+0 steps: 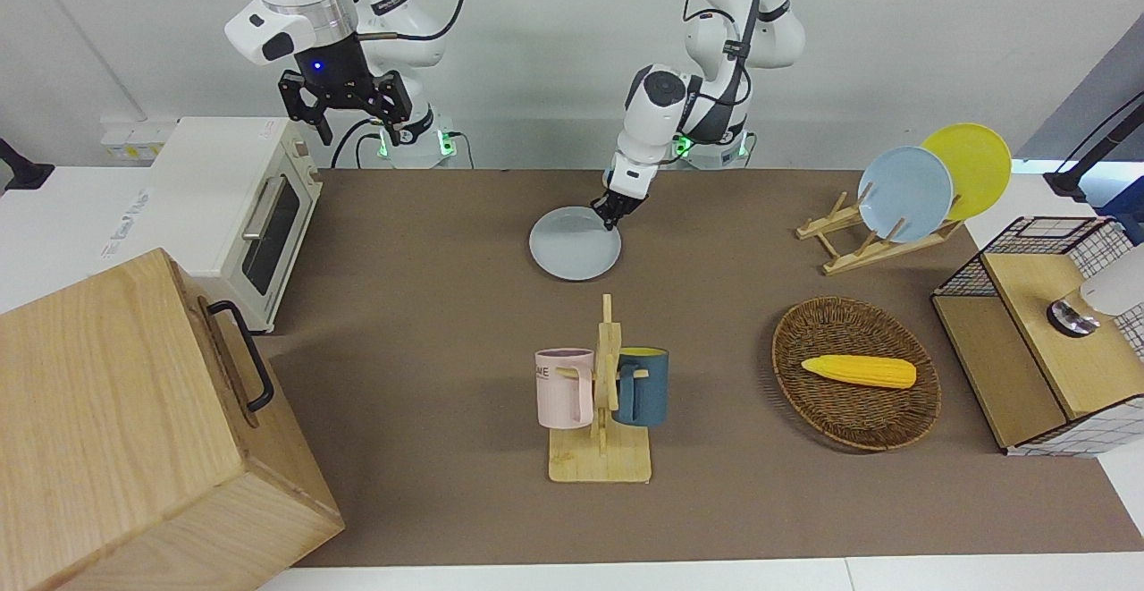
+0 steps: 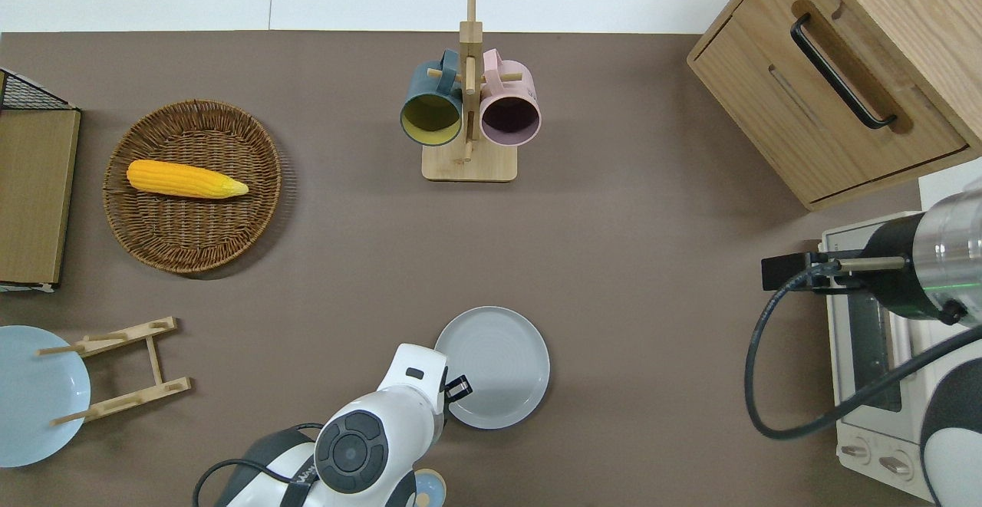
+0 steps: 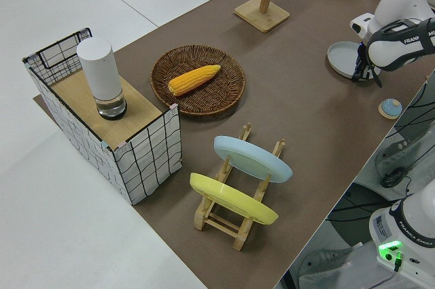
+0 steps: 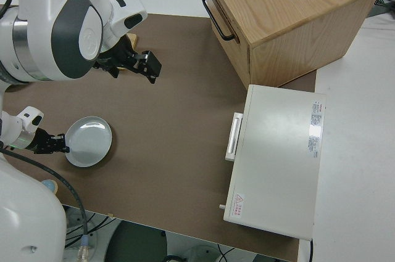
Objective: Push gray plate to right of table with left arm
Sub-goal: 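Keep pushing the gray plate with the left gripper toward the toaster oven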
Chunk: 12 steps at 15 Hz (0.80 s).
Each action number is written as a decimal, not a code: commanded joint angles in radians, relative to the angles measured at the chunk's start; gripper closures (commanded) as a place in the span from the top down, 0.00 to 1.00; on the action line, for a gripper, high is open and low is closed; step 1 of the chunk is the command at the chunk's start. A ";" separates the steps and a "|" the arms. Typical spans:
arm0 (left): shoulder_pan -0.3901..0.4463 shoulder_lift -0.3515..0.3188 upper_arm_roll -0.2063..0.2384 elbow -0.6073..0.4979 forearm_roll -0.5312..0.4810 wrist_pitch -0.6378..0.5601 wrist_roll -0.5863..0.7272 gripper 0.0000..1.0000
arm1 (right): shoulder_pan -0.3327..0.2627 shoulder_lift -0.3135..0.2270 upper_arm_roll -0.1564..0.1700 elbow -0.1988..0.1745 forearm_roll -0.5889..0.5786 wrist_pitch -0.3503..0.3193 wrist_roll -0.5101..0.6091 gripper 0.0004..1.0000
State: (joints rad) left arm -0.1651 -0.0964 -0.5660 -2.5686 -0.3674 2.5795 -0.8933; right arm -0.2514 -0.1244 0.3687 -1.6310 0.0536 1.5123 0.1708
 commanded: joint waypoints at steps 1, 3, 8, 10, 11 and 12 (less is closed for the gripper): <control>-0.101 0.067 0.047 0.022 -0.015 0.062 -0.071 0.00 | -0.025 -0.027 0.015 -0.027 0.022 0.000 0.010 1.00; -0.171 0.105 0.104 0.045 -0.018 0.093 -0.104 0.00 | -0.025 -0.027 0.015 -0.027 0.022 0.000 0.010 1.00; -0.296 0.162 0.196 0.100 -0.018 0.131 -0.168 0.00 | -0.025 -0.027 0.015 -0.027 0.022 0.000 0.010 1.00; -0.349 0.184 0.248 0.119 -0.018 0.133 -0.167 0.00 | -0.025 -0.027 0.015 -0.027 0.022 0.000 0.010 1.00; -0.372 0.199 0.268 0.137 -0.016 0.136 -0.167 0.00 | -0.025 -0.027 0.015 -0.027 0.022 0.000 0.010 1.00; -0.382 0.213 0.276 0.152 -0.016 0.142 -0.167 0.00 | -0.025 -0.027 0.015 -0.027 0.022 0.000 0.010 1.00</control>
State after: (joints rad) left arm -0.4737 0.0361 -0.3503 -2.4708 -0.3741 2.6898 -1.0463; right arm -0.2514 -0.1244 0.3687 -1.6310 0.0536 1.5123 0.1708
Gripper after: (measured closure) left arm 0.978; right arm 0.004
